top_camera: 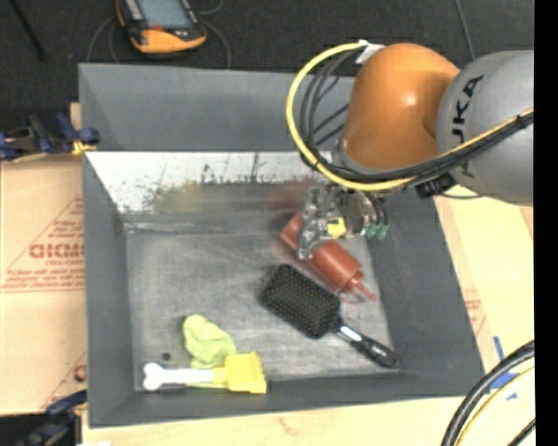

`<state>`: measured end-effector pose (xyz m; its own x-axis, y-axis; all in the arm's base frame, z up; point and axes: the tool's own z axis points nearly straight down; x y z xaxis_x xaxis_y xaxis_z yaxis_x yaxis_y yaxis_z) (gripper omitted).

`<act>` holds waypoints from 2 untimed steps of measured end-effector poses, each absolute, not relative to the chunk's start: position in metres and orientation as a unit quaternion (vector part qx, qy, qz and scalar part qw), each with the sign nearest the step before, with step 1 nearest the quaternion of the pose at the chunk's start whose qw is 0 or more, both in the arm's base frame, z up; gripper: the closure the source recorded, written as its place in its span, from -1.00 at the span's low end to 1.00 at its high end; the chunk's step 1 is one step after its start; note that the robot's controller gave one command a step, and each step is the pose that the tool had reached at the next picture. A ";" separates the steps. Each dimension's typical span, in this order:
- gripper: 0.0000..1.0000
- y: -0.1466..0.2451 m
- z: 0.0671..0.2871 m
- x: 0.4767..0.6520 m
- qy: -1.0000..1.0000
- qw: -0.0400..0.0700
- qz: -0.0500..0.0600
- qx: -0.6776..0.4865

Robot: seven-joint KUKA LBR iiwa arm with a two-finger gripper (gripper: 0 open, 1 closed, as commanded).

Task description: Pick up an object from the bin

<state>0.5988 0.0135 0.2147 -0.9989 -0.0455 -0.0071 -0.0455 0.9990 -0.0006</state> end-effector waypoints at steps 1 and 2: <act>1.00 0.024 0.204 0.596 0.995 0.004 -0.001 -0.095; 1.00 0.049 0.174 0.588 0.981 0.002 0.000 -0.195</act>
Offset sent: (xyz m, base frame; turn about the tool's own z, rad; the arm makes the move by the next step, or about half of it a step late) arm -0.0222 0.0692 -0.0811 -0.0732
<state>0.5883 0.0486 0.1735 -0.9243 -0.3817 -0.0046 -0.3817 0.9243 -0.0018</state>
